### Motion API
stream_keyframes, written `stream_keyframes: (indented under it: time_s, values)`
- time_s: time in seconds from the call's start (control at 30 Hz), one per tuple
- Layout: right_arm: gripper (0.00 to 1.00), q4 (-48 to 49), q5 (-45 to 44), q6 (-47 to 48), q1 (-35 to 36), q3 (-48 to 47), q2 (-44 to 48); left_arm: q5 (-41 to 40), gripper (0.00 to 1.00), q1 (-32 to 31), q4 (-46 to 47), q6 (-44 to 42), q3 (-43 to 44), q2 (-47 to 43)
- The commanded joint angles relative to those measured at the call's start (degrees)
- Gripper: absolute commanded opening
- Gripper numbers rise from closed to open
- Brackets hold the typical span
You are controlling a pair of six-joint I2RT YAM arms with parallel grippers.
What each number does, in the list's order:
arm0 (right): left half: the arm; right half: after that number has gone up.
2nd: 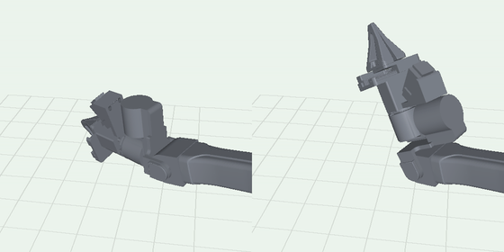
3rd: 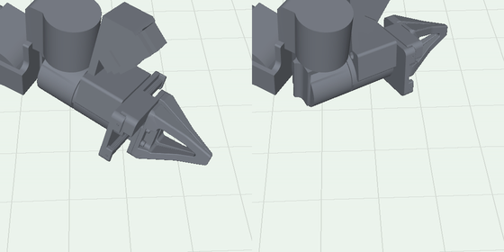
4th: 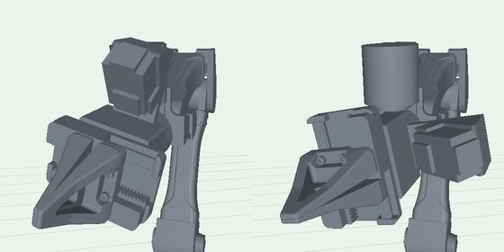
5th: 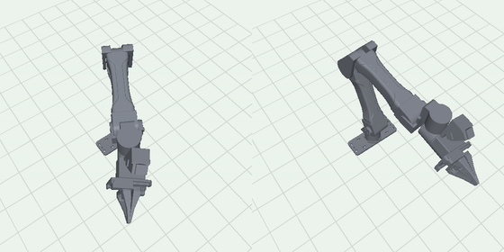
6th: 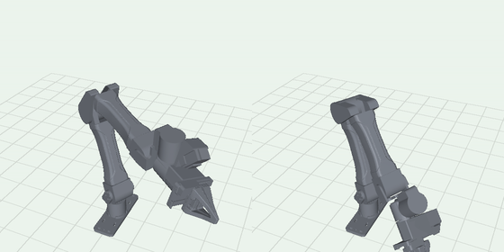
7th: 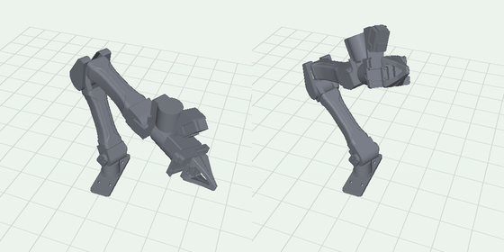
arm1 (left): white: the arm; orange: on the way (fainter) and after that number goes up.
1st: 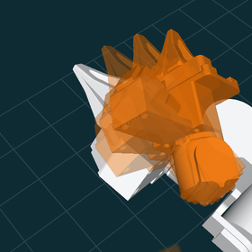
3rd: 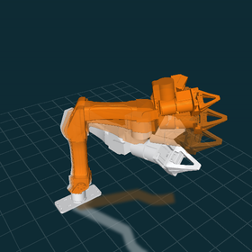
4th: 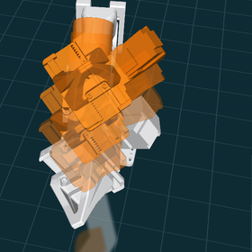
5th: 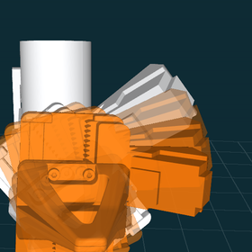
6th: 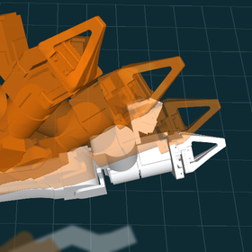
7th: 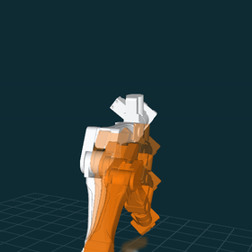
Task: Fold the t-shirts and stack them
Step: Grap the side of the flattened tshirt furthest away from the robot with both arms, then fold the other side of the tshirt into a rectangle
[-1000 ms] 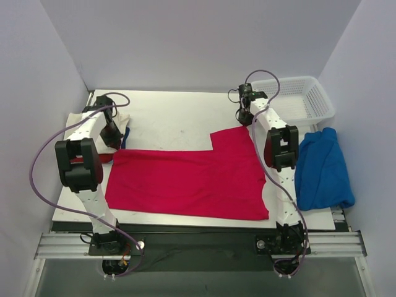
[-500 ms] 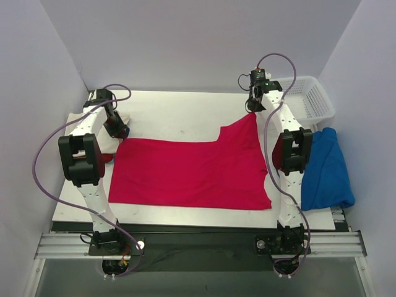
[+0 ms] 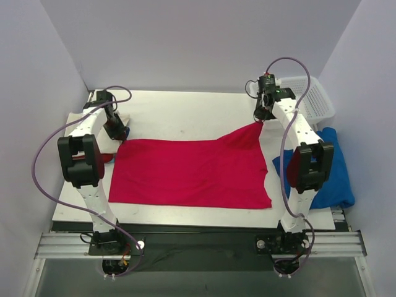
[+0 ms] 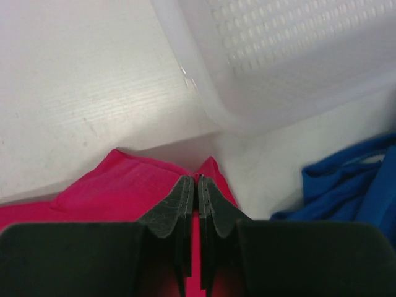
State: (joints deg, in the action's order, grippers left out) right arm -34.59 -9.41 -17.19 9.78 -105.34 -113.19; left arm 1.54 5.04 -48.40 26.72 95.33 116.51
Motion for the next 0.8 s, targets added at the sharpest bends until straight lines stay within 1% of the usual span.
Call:
stream_keyframes:
  time_s: [0.0,0.13,0.23,0.57,0.77]
  values:
    - [0.0,0.05,-0.96,-1.88,-0.03,5.65,7.79,-0.92,0.0,0.24,0.77,-0.62,-1.72,-4.88]
    - [0.0,1.1,-1.31,-2.67,-0.03,15.84,13.86,-1.1,0.0,0.32,0.41,-0.62,-4.26,-6.38]
    - [0.0,1.45,-0.88,-3.46,-0.03,21.2,17.9,-3.12,0.0,0.41,0.24,-0.27,-6.29,-7.78]
    - [0.0,1.45,-0.87,-5.31,0.15,34.48,29.06,-7.87,0.0,1.9,-0.46,0.7,-12.53,-14.11]
    - [0.0,0.49,-1.93,-6.98,0.15,39.5,34.07,-8.75,0.0,2.43,-1.17,0.88,-14.29,-15.78]
